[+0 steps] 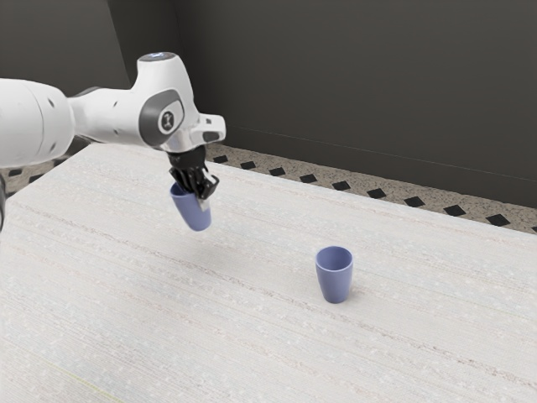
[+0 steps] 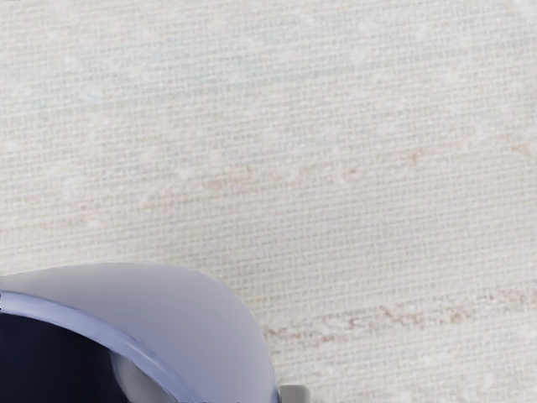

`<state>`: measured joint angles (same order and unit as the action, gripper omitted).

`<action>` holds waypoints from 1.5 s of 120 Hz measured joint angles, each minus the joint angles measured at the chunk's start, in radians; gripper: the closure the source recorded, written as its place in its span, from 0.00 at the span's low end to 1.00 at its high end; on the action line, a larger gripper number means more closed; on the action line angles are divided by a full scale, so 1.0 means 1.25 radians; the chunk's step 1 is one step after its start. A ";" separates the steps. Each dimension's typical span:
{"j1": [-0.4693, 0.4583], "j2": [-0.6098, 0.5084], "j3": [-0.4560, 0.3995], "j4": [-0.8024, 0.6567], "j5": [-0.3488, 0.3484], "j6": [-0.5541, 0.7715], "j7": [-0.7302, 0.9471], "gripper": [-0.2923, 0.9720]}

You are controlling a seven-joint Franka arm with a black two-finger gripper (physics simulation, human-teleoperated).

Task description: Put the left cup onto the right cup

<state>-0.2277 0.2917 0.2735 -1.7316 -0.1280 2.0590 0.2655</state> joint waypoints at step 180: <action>-0.158 -0.005 -0.155 0.163 0.104 -0.174 -0.132 0.85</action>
<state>-0.4252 0.2849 0.0804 -1.5282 0.0015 1.8417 0.0999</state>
